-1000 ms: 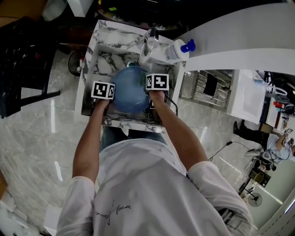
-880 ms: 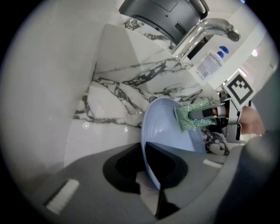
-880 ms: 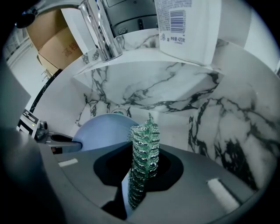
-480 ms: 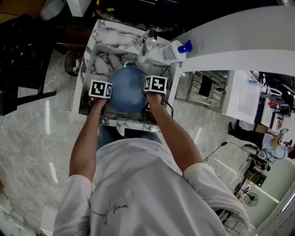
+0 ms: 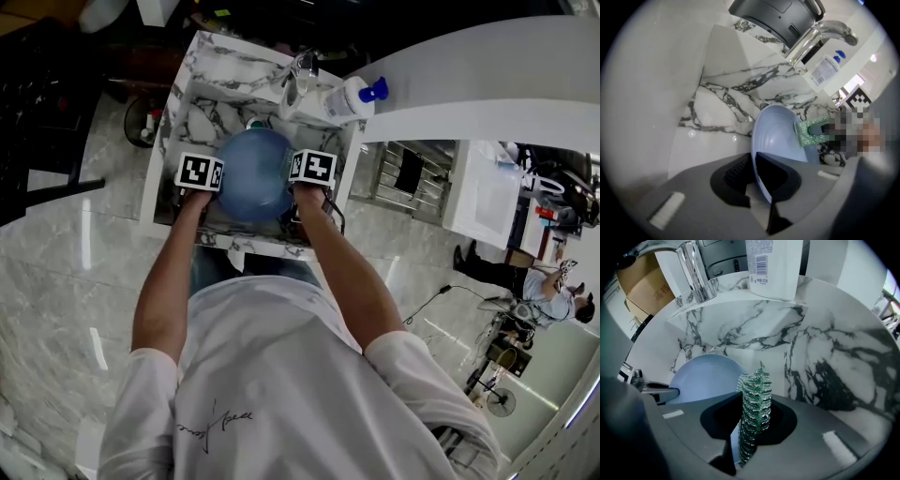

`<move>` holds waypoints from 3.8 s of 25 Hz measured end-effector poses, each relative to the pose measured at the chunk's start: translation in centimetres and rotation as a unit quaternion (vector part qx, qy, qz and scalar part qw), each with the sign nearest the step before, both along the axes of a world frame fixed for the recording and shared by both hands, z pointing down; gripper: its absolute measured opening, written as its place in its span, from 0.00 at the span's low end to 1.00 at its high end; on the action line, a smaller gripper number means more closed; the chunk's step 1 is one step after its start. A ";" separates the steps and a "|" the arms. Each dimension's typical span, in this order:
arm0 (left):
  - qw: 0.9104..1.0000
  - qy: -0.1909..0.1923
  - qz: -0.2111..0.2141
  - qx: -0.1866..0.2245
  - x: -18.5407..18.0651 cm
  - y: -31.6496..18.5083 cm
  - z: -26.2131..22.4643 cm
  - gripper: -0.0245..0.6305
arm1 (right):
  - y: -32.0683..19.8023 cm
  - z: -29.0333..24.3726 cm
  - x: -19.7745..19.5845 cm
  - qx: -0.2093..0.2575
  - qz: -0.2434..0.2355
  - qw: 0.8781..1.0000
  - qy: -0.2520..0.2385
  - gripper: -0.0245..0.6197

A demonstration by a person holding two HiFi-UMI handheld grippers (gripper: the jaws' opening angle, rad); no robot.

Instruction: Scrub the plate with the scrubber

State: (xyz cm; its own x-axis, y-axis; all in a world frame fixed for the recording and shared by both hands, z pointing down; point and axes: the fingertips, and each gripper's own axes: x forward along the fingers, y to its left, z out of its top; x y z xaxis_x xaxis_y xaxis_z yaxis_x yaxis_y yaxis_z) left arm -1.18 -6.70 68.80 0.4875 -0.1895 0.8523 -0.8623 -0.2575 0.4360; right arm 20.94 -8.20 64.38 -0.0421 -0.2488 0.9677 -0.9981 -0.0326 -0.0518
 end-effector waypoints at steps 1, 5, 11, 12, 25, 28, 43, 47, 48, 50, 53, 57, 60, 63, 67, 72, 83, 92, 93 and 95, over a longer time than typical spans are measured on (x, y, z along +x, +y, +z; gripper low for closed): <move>1.000 0.001 0.000 0.000 0.0 0.0 -0.1 0.17 | 0.1 0.0 0.1 -0.002 0.001 1.000 0.002 0.12; 1.000 0.003 -0.001 0.000 0.1 -0.1 -0.1 0.17 | 0.4 -0.1 0.4 -0.007 0.001 1.000 0.009 0.12; 1.000 0.008 -0.002 0.000 0.1 -0.1 -0.3 0.17 | 1.1 0.0 0.5 -0.016 -0.001 1.000 0.011 0.12; 1.000 0.009 -0.004 -0.001 0.1 -0.1 -0.2 0.17 | 1.2 0.0 0.5 -0.018 0.001 1.000 0.010 0.12; 1.000 0.001 0.001 0.002 0.0 -0.1 0.0 0.17 | 2.6 0.0 0.4 -0.048 -0.003 0.999 0.026 0.12; 1.000 -0.001 0.004 0.004 0.0 -0.1 -0.1 0.17 | 3.1 -0.1 0.3 -0.053 -0.011 0.998 0.041 0.12; 1.000 -0.002 0.004 0.004 0.1 -0.2 0.0 0.17 | 5.8 0.3 0.0 -0.106 -0.015 0.993 0.053 0.12; 1.000 -0.001 0.004 0.002 0.1 -0.1 0.1 0.17 | 6.6 0.4 -0.5 -0.122 -0.039 0.990 0.052 0.12; 1.000 0.000 0.004 0.002 0.2 -0.1 0.1 0.17 | 6.8 0.4 -0.6 -0.124 -0.040 0.990 0.050 0.12; 1.000 0.003 0.003 0.003 0.3 -0.2 0.1 0.17 | 7.1 0.3 -0.7 -0.128 -0.039 0.990 0.046 0.12; 1.000 -0.003 0.006 0.006 0.1 -0.3 0.0 0.17 | 7.5 0.4 -1.0 -0.133 -0.041 0.990 0.037 0.12; 1.000 0.000 0.003 0.006 0.1 -0.2 0.0 0.17 | 8.3 0.4 -1.6 -0.138 -0.042 0.989 0.022 0.12; 1.000 -0.001 0.003 0.007 0.1 -0.3 -0.1 0.17 | 8.7 0.4 -1.9 -0.142 -0.038 0.989 0.014 0.12; 1.000 0.000 0.003 0.006 0.2 -0.3 0.0 0.17 | 8.9 0.5 -2.1 -0.142 -0.042 0.989 0.011 0.12; 1.000 0.001 0.003 0.006 0.2 -0.3 0.0 0.17 | 9.1 0.5 -2.3 -0.145 -0.045 0.988 0.002 0.12; 1.000 0.002 0.003 0.005 0.2 -0.2 0.0 0.17 | 9.8 0.6 -3.4 -0.160 -0.058 0.985 -0.033 0.12; 1.000 -0.001 0.003 0.006 0.1 -0.3 -0.1 0.17 | 10.4 1.2 -4.5 -0.177 -0.068 0.979 -0.071 0.12; 1.000 0.000 0.002 0.008 0.1 -0.3 -0.2 0.17 | 10.8 1.7 -5.7 -0.184 -0.065 0.974 -0.115 0.12; 1.000 0.000 0.002 0.007 0.1 -0.2 -0.2 0.17 | 10.8 1.7 -5.8 -0.185 -0.065 0.973 -0.120 0.12; 1.000 0.001 0.002 0.007 0.1 -0.2 -0.1 0.17 | 10.9 1.8 -6.2 -0.187 -0.066 0.971 -0.131 0.12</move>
